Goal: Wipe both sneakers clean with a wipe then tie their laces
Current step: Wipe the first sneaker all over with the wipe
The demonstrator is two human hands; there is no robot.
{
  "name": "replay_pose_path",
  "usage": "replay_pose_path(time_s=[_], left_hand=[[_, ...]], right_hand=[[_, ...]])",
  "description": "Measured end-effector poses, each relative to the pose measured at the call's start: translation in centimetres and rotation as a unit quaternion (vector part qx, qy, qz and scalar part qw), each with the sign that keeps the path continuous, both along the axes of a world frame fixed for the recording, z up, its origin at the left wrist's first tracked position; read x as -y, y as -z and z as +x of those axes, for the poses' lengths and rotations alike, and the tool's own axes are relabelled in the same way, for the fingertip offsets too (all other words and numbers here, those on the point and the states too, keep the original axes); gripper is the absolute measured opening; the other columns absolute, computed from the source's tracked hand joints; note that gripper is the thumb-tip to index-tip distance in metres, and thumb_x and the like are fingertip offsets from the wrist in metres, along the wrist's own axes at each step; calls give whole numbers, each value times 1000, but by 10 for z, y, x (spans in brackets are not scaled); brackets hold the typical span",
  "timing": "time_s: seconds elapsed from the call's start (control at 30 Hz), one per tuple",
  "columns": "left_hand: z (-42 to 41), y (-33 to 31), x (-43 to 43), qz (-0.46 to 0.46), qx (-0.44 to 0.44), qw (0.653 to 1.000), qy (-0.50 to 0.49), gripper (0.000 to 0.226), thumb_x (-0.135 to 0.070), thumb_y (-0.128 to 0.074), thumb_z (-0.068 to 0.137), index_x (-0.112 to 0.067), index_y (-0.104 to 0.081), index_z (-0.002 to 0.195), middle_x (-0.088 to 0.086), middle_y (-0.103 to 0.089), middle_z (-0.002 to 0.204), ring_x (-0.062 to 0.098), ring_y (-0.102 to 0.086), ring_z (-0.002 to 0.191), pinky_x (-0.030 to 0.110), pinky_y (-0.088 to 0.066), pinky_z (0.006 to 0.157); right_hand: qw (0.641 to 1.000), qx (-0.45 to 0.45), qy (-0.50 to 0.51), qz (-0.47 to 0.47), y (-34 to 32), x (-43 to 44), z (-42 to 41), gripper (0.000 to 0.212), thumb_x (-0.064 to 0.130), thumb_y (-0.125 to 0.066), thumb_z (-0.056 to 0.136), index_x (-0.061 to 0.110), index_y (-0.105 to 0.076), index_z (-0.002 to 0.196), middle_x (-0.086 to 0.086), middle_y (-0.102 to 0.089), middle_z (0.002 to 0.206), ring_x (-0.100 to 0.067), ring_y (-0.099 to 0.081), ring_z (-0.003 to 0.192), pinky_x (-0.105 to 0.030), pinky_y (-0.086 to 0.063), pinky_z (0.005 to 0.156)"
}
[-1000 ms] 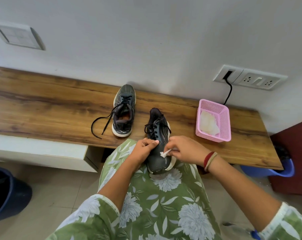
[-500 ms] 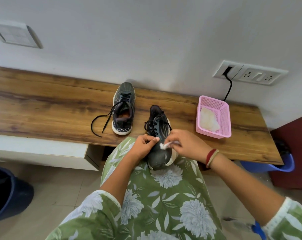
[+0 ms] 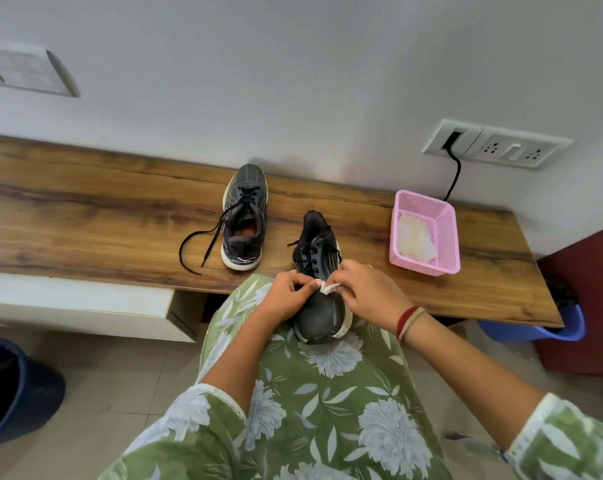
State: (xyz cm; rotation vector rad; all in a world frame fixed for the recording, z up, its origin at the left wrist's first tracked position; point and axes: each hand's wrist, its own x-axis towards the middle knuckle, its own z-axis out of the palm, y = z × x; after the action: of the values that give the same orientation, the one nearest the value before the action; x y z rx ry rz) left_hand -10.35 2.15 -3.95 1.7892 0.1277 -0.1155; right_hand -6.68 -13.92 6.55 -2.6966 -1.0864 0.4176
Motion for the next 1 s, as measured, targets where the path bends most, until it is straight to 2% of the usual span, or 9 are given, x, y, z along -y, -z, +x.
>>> replay_pose_path(time_s=[0.13, 0.27, 0.33, 0.43, 0.57, 0.67, 0.77, 0.87, 1.0], left_hand=[[0, 0, 1, 6, -5, 1000, -1, 41, -16, -57, 94, -12, -56, 54, -15, -46, 45, 2, -41, 52, 16, -28, 98], [-1, -3, 2, -10, -19, 999, -28, 41, -17, -58, 94, -16, -57, 53, -20, -49, 45, -2, -44, 62, 22, -36, 75], [-1, -5, 0, -34, -26, 998, -42, 35, -15, -59, 93, -2, -63, 62, -19, -50, 47, -5, -46, 64, 18, -34, 69], [-5, -8, -3, -102, -42, 992, -58, 36, -18, -61, 93, 2, -59, 63, -1, -46, 55, 12, -43, 63, 23, -34, 64], [-7, -10, -5, -167, -90, 976, -104, 21, -14, -61, 92, -9, -71, 74, -3, -68, 67, 12, -60, 69, 27, -49, 67], [-7, -11, -2, -160, -90, 977, -108, 23, -13, -61, 92, -6, -71, 73, -1, -68, 67, 12, -61, 67, 25, -50, 65], [-8, -10, -4, -194, -73, 967, -151, 45, -30, -67, 87, 13, -63, 72, 14, -58, 74, 24, -52, 73, 34, -43, 67], [-12, -14, -6, -209, -61, 964, -153, 72, -47, -73, 74, 22, -54, 75, 15, -51, 76, 23, -44, 72, 36, -36, 68], [-11, -16, -4, -197, -53, 966, -156, 50, -24, -71, 84, 23, -57, 75, 16, -51, 71, 24, -43, 67, 28, -37, 60]], right_hand=[[998, -40, -40, -10, 2, 11, -12, 19, 21, -50, 92, 25, -66, 100, 12, -50, 89, -5, -47, 82, -22, -40, 70], [979, -187, 31, 71, -6, 17, -9, 17, 14, -56, 89, 22, -70, 93, 14, -54, 86, 2, -47, 76, -14, -34, 67], [980, -130, 91, 119, 1, 11, -1, 14, 17, -55, 90, 22, -68, 95, 12, -54, 89, 3, -46, 78, -15, -35, 68], [987, -68, 99, 106, 16, 5, -7, 14, 23, -53, 92, 24, -66, 98, 11, -53, 91, -3, -49, 81, -21, -44, 72], [981, -83, 76, 157, 19, 14, -32, 15, 16, -57, 89, 22, -68, 98, 11, -53, 88, 0, -49, 78, -14, -40, 70], [967, -159, 77, 185, 9, 13, -30, 14, 12, -59, 88, 21, -70, 93, 13, -55, 85, 3, -49, 74, -8, -38, 66], [949, -141, 190, 208, 12, 3, -9, 14, 15, -56, 90, 17, -67, 99, 9, -55, 91, 1, -44, 66, -9, -39, 59], [954, -106, 201, 195, 21, -6, 4, 17, 18, -56, 91, 19, -67, 103, 5, -56, 98, -2, -48, 77, -19, -43, 73], [967, -99, 144, 185, 25, -6, -16, 17, 17, -55, 91, 19, -70, 98, 6, -58, 96, 1, -48, 81, -14, -38, 72]])
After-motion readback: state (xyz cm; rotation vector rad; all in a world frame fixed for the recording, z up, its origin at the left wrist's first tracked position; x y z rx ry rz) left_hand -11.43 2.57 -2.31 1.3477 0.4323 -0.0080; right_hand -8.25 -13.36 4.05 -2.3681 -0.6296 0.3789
